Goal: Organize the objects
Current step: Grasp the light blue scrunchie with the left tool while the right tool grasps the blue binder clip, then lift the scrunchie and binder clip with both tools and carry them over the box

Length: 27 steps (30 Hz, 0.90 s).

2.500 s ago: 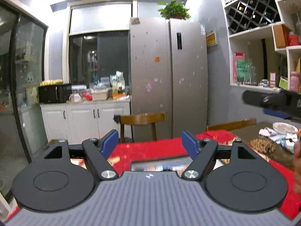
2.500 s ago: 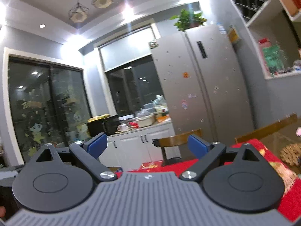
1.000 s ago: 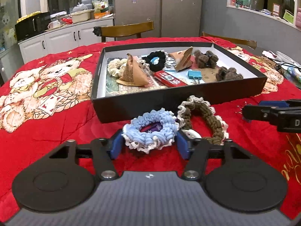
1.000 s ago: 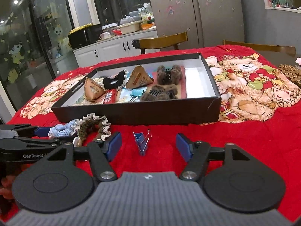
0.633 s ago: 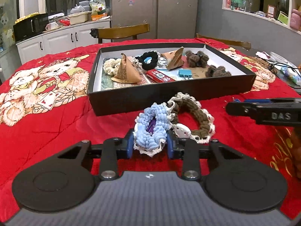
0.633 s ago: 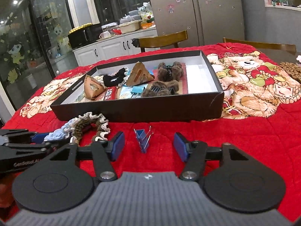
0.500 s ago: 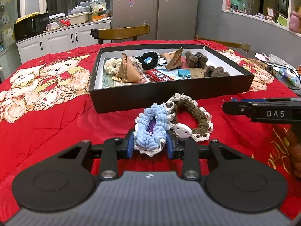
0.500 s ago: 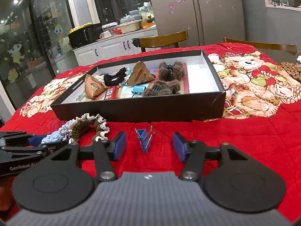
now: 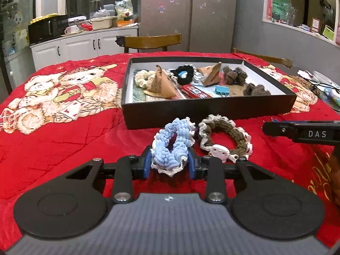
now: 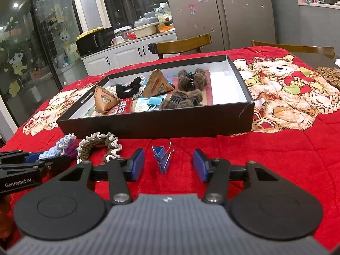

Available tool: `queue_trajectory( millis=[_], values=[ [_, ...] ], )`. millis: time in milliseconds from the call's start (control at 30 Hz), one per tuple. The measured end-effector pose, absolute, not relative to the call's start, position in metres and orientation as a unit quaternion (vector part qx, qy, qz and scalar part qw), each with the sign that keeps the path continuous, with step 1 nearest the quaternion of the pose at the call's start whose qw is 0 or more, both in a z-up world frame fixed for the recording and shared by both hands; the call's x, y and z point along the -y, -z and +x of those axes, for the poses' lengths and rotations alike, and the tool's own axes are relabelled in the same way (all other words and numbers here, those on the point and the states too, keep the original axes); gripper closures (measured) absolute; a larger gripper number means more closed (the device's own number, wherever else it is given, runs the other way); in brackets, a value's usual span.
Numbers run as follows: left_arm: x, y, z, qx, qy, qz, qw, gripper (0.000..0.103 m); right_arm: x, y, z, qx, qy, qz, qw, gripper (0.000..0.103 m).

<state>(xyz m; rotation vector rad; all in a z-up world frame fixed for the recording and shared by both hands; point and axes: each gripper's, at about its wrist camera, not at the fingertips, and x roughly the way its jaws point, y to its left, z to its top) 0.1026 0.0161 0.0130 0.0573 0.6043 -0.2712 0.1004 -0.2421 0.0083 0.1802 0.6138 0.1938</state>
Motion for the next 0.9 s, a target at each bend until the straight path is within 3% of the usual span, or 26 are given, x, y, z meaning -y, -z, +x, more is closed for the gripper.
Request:
queue_trajectory(
  millis=[233, 900],
  values=[
    [-0.018, -0.0181, 0.0971, -0.273, 0.105, 0.038, 0.956, 0.065, 0.2443, -0.007, 0.1019, -0.304, -0.079, 0.092, 0.945, 0.081],
    [-0.0175, -0.0167, 0.0932, -0.272, 0.103, 0.025, 0.956, 0.079, 0.2427, -0.007, 0.1039, -0.303, -0.07, 0.085, 0.947, 0.083]
  ],
)
